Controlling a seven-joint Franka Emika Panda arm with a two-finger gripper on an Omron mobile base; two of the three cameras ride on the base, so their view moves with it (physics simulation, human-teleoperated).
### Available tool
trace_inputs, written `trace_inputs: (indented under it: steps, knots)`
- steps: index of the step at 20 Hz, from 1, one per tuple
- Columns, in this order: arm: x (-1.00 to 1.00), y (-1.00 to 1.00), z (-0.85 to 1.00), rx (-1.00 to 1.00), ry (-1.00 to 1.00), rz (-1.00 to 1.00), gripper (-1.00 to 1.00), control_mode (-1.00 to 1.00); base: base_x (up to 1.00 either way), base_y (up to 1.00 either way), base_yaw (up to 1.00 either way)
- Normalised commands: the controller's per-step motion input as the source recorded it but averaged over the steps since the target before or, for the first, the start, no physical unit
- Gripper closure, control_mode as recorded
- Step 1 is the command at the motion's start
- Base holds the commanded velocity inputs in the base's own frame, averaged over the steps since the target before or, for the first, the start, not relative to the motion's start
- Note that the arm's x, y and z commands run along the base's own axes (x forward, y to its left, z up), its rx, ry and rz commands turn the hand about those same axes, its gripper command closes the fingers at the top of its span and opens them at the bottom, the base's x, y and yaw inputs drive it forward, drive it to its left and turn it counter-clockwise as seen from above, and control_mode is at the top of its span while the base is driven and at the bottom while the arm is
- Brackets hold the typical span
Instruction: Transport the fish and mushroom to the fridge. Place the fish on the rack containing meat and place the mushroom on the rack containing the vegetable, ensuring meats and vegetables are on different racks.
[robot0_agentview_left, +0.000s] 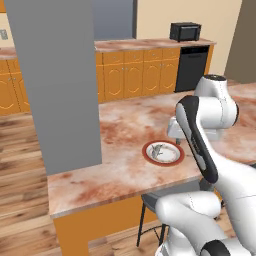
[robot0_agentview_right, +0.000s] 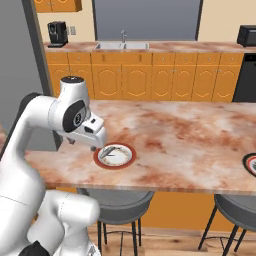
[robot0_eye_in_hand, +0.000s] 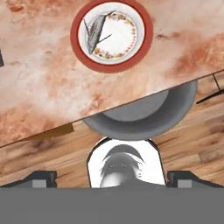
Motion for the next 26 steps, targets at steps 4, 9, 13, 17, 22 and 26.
trace_inputs:
  steps: [4, 9, 13, 17, 22, 26]
  knots:
    - [0.5, 0.0, -0.42, 0.0, 0.19, -0.1, -1.0, -1.0, 0.0, 0.0, 0.0]
    - [0.53, 0.0, -0.42, 0.0, 0.12, -0.04, -1.0, -1.0, 0.0, 0.0, 0.0]
    - [0.58, 0.0, -0.41, 0.0, 0.08, 0.0, -1.0, -1.0, 0.0, 0.0, 0.0]
    - [0.59, -0.05, -0.26, 0.0, 0.05, 0.0, -1.0, -1.0, 0.0, 0.0, 0.0]
    - [0.59, -0.07, -0.28, 0.01, 0.09, 0.0, -1.0, -1.0, 0.0, 0.0, 0.0]
    - [0.47, -0.04, -0.35, 0.03, 0.11, 0.0, -1.0, -1.0, 0.0, 0.0, 0.0]
